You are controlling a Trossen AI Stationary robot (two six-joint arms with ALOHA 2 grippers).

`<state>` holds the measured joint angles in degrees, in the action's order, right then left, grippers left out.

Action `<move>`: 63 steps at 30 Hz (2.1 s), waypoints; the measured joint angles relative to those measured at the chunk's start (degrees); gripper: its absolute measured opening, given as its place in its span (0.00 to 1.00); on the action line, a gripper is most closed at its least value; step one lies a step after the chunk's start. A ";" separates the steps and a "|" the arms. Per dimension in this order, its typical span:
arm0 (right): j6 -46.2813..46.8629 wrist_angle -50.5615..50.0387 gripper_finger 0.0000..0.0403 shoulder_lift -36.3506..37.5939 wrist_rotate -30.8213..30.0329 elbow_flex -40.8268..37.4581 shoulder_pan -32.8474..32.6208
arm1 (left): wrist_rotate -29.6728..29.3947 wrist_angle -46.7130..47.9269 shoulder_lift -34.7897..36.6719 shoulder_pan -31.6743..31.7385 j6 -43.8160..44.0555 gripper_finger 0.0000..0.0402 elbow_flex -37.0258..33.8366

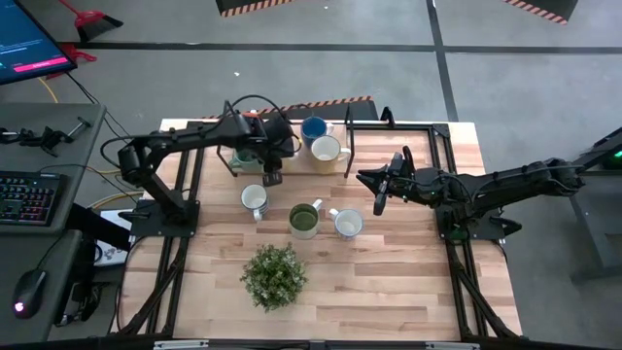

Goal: Place coffee mugs
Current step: Adjust the colored mugs on the shelf

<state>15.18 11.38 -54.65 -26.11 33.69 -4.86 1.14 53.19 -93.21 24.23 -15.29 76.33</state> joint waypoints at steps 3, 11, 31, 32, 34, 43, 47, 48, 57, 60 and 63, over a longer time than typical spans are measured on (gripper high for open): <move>0.00 0.00 0.14 0.00 0.00 0.00 0.00 | -0.15 0.02 0.00 0.62 -0.27 0.13 0.00; 0.00 0.02 0.14 0.00 -0.02 0.00 0.00 | -0.36 -0.23 0.00 2.40 -0.37 0.13 -0.02; 0.02 0.02 0.14 0.00 -0.02 0.00 0.00 | -0.60 -3.87 -0.04 6.34 -2.83 0.13 0.00; 0.02 0.02 0.14 0.00 -0.04 0.00 0.00 | -0.58 -3.85 -0.04 6.48 -2.86 0.13 -0.01; 0.02 0.02 0.14 0.00 -0.04 0.00 0.00 | -0.75 -3.85 -0.04 6.64 -2.90 0.13 0.00; 0.02 0.02 0.14 0.00 -0.10 0.00 0.00 | -3.53 -4.18 -0.97 7.32 -3.85 0.13 0.10; 0.02 0.02 0.14 0.00 -0.30 0.00 0.00 | -3.54 -4.45 -1.90 7.62 -3.99 0.13 0.07; 0.02 0.02 0.14 0.00 -0.28 0.00 0.00 | -3.56 -4.79 -2.05 7.70 -3.93 0.13 0.07; 0.02 0.03 0.14 0.00 -0.40 0.00 0.00 | -4.26 -5.48 -3.32 8.02 -4.40 0.13 0.05; 0.02 0.04 0.14 0.00 -0.46 0.00 0.00 | -6.00 -6.58 -3.32 8.07 -4.48 0.13 0.05; 0.02 0.02 0.14 0.00 -0.46 0.00 0.00 | -7.01 -6.87 -3.30 8.08 -4.88 0.13 0.05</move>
<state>15.20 11.40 -54.65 -26.57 33.69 -4.86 -5.87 46.32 -96.51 32.31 -20.17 76.38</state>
